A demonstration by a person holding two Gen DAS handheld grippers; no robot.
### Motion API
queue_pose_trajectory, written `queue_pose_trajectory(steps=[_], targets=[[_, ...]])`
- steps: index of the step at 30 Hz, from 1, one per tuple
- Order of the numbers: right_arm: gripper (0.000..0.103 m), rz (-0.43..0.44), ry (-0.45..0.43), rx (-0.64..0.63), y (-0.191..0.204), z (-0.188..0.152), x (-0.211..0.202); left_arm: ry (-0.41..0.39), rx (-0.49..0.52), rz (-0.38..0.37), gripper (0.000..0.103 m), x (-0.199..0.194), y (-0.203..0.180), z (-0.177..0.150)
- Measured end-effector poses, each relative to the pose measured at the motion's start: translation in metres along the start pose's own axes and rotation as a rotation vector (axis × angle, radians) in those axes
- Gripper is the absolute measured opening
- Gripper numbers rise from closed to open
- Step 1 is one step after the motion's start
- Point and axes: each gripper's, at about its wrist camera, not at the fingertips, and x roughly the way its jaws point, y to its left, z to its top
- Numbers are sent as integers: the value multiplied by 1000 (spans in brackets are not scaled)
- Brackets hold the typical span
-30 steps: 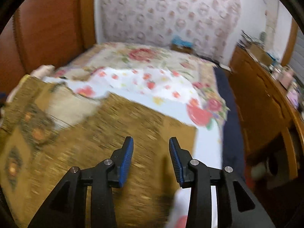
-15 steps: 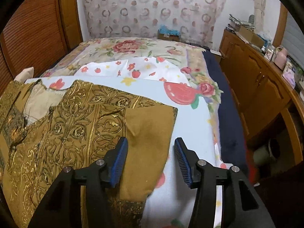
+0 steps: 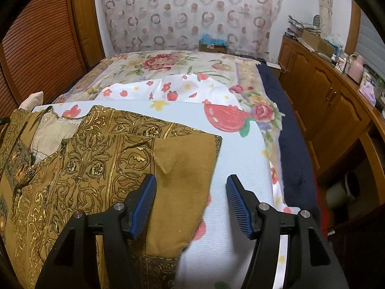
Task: Fold small clothes
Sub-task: 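Grasp the garment edge with the left tool while the right tool grasps the sleeve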
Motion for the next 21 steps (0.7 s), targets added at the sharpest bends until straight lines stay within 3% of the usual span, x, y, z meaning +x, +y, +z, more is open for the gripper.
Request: queue_pose_trajectory(steps=[8, 11, 14, 16, 20, 21], targets=[[65, 2, 1, -2, 1, 0, 0, 10, 20, -16, 43, 6, -7, 0], [65, 0, 0, -3, 1, 0, 0, 9, 41, -47, 6, 4, -10, -1], [65, 2, -1, -14, 2, 0, 1, -31, 63, -43, 4, -8, -19, 0], [55, 39, 0, -46, 7, 3, 2, -62, 73, -40, 3, -18, -23, 1], [9, 91, 11, -64, 7, 6, 1, -130, 81, -38, 3, -41, -33, 4], [6, 94, 13, -64, 6, 6, 0, -151, 80, -39, 3, -48, -35, 4]])
